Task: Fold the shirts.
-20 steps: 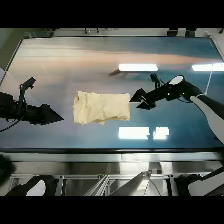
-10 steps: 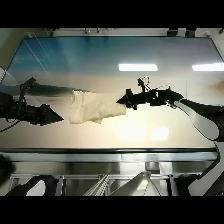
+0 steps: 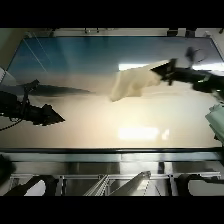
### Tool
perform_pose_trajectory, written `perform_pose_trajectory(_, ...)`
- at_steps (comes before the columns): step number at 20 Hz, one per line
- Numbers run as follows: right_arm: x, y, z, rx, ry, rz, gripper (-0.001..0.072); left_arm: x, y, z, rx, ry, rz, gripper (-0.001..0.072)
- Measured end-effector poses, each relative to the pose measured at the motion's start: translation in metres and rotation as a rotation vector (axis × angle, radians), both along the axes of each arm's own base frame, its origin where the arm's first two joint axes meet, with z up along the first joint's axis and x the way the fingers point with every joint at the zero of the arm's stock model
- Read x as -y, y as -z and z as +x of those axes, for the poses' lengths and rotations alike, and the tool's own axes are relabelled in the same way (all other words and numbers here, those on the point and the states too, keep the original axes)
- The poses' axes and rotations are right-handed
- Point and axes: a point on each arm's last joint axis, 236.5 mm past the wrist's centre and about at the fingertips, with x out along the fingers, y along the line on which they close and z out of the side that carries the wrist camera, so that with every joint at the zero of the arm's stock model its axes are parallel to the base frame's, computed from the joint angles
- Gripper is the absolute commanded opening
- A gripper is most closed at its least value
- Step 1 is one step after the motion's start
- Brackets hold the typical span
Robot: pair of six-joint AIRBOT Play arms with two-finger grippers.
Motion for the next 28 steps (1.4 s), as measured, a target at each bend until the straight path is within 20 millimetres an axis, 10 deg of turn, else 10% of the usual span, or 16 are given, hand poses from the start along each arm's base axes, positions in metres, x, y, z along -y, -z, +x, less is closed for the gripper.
perform_pose_trajectory(5,0.175,-0.046,-0.093,-0.024,0.459,-0.371,0.0020,0.006,0.012,0.006,-0.038,0.014,-0.060,0.0017)
perform_pose_trajectory(12,0.346,0.012,-0.278,-0.476,1.139,-0.805,0.0020,0.011,0.026,0.009,-0.089,0.017,-0.106,0.0017)
perform_pose_trajectory(19,0.396,0.072,-0.330,-0.746,1.227,-0.880,0.0032,0.018,0.028,0.003,-0.115,0.053,-0.119,0.0017)
perform_pose_trajectory(21,0.400,0.085,-0.334,-0.789,1.211,-0.879,0.0288,0.023,0.028,0.000,-0.118,0.071,-0.120,0.0017)
perform_pose_trajectory(24,0.398,0.098,-0.339,-0.841,1.181,-0.865,0.0323,0.029,0.028,-0.003,-0.121,0.097,-0.120,0.0017)
perform_pose_trajectory(26,0.394,0.104,-0.344,-0.881,1.156,-0.857,0.0664,0.030,0.028,-0.004,-0.117,0.106,-0.119,0.0016)
perform_pose_trajectory(28,0.384,0.109,-0.350,-0.928,1.124,-0.831,0.0666,0.028,0.028,-0.002,-0.113,0.096,-0.118,0.0015)
